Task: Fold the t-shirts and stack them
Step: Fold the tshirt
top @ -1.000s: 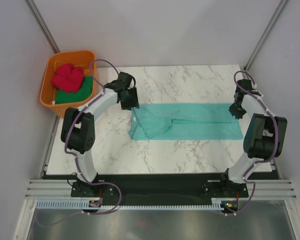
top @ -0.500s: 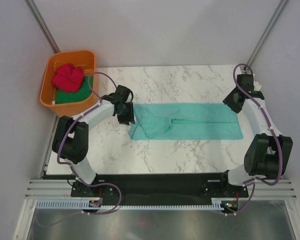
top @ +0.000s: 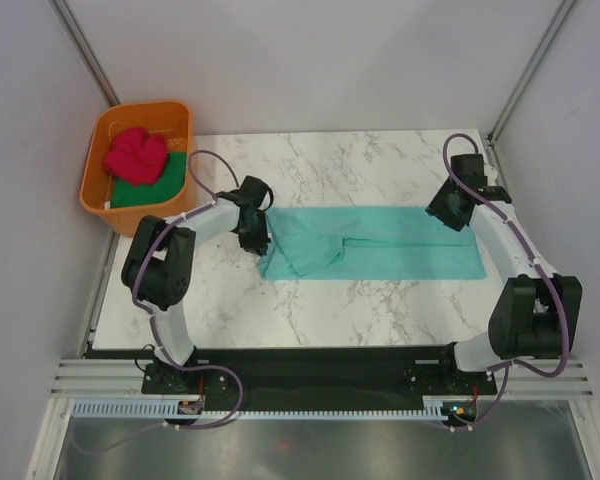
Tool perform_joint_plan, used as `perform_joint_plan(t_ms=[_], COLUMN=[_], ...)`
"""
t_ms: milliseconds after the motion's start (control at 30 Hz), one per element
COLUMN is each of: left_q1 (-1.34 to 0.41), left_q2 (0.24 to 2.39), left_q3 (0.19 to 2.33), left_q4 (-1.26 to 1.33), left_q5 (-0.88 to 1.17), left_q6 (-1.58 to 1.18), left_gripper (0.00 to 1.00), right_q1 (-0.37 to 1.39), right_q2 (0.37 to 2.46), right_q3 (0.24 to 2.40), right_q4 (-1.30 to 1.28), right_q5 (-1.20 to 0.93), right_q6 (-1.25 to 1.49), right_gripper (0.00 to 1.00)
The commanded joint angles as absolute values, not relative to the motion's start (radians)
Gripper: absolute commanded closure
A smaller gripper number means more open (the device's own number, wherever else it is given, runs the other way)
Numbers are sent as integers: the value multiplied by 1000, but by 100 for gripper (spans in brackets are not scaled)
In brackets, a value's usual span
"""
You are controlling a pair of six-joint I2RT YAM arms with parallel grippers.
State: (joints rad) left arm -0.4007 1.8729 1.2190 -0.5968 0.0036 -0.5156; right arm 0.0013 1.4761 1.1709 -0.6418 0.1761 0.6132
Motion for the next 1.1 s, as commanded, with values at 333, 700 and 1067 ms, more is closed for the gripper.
perform_joint_plan(t_ms=[333,700,1067], left_q1=[-347,-261,-425], left_q2=[2212,2561,2059], left_q3=[1740,2502,1972], left_q4=[-571,-563,-551], left_q5=[-133,41,-35], left_q6=[-443,-446,-509], left_gripper=[98,65,46], right_q1=[80,124,126], right_q2=[1417,1462,1396], right_q3=[1166,1146,1206], right_q4=[-534,-374,-469], right_q5=[166,109,117], right_q6=[664,655,614], right_gripper=[48,47,45])
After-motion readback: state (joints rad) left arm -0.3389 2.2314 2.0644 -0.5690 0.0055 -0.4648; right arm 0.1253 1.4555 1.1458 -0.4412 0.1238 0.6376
